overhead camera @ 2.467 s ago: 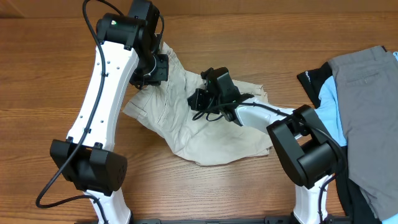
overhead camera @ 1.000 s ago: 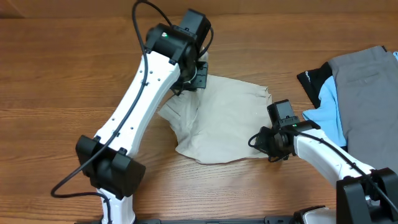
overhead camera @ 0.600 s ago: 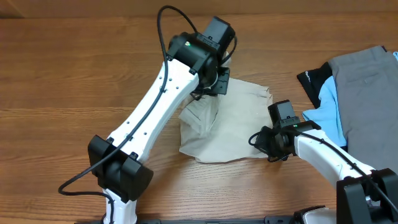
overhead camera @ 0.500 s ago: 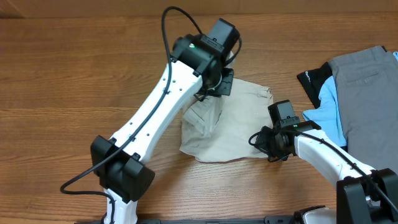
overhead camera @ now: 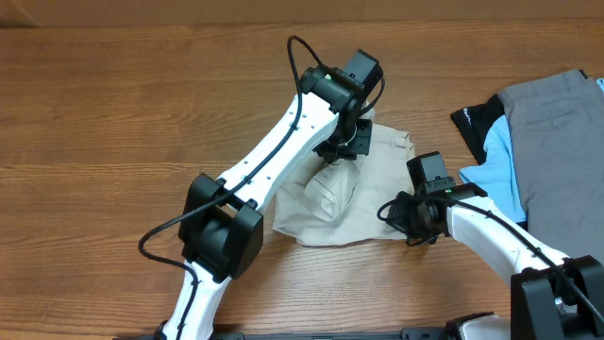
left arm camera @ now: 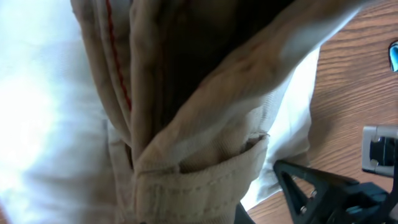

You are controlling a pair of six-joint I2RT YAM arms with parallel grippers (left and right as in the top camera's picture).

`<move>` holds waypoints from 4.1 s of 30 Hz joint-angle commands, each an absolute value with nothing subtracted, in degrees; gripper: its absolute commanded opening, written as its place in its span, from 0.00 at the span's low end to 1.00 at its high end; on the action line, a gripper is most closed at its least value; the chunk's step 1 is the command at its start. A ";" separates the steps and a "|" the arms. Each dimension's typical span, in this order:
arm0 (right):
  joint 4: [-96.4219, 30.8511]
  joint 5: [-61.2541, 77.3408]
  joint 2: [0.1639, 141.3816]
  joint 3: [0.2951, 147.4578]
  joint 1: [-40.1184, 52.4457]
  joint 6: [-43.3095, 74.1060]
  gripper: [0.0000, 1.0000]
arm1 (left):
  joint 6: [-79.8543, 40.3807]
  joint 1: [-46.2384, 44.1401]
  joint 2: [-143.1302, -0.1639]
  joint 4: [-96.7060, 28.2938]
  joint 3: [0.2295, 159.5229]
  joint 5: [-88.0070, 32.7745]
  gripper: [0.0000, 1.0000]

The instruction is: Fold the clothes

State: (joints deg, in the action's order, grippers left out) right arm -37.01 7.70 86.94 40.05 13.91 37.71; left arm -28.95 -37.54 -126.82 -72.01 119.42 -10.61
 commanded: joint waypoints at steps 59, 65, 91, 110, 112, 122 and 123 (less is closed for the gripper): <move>-48.66 19.44 87.42 44.97 9.23 28.14 0.04 | -21.85 -37.85 -125.19 -37.93 107.00 -11.40 0.07; -57.74 17.91 80.82 57.54 9.23 18.52 0.07 | -23.38 -35.46 -111.94 -49.65 111.90 -1.58 0.15; -37.30 6.46 95.81 56.21 9.19 16.49 0.44 | -25.74 -23.70 -110.28 -75.16 110.59 4.91 0.55; -31.64 12.95 96.42 51.68 9.19 21.02 0.38 | -25.71 -23.70 -110.26 -71.92 105.36 5.10 0.53; -29.47 12.97 96.57 49.74 9.19 21.04 0.36 | -25.71 -23.68 -110.26 -71.94 105.36 5.10 0.53; -33.41 12.93 93.58 50.81 7.92 21.02 0.78 | -25.71 -23.68 -110.26 -72.40 105.36 5.08 0.53; -33.76 12.97 93.60 50.70 7.79 21.02 0.78 | -25.71 -23.68 -110.26 -72.49 105.36 5.08 0.53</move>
